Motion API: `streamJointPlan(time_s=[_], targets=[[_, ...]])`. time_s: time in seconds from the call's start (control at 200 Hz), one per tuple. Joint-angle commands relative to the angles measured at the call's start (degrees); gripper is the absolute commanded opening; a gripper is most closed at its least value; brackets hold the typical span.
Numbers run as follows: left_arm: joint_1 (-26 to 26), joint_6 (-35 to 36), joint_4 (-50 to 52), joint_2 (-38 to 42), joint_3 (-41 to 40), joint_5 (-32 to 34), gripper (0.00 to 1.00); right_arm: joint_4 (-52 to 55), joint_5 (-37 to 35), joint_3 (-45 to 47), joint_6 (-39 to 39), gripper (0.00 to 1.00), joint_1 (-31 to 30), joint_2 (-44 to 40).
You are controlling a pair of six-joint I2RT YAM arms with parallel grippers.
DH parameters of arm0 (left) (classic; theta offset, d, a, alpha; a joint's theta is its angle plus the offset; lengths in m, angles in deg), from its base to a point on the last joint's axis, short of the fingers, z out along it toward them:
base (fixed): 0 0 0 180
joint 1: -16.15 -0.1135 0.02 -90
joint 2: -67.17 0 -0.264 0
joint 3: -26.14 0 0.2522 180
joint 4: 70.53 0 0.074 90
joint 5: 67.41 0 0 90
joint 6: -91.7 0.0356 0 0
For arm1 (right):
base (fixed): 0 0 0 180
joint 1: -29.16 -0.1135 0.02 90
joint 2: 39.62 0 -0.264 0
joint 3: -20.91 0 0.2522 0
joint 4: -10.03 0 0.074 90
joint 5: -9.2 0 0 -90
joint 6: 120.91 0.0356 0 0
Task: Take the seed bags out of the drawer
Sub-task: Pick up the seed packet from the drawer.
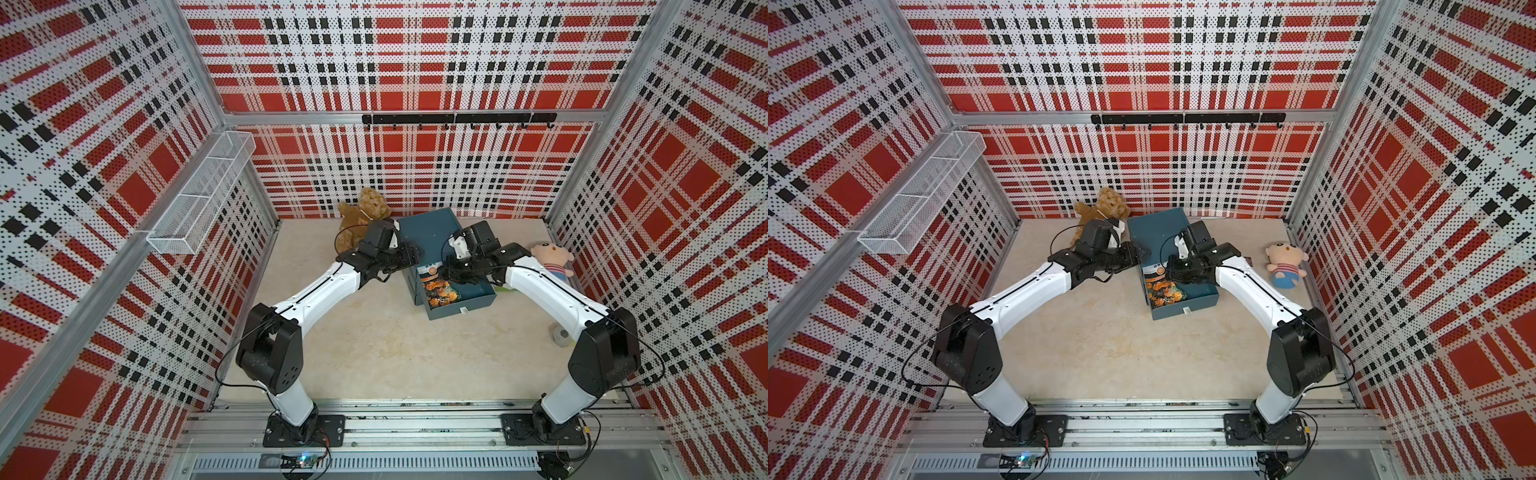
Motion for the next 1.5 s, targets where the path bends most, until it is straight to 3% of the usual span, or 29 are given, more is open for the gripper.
streamJointPlan(time_s=[0.0,0.586,1.102,1.498], targets=[[0.2,0.8,9.0,-2.7,-2.2,3.2,0.7,-1.3,4.6,-2.3,2.2,0.0,-0.8,-0.5],[0.1,1.0,8.7,-2.7,-2.6,3.3,0.7,-0.3,16.2,-6.8,11.5,0.0,5.2,-3.1],[0.1,1.1,8.6,-2.7,-2.6,3.3,0.7,3.1,18.7,-9.1,13.9,0.0,6.1,-4.5],[0.1,1.3,8.6,-2.9,-2.1,3.3,0.7,12.2,18.3,-9.5,8.3,0.0,6.1,-5.4]])
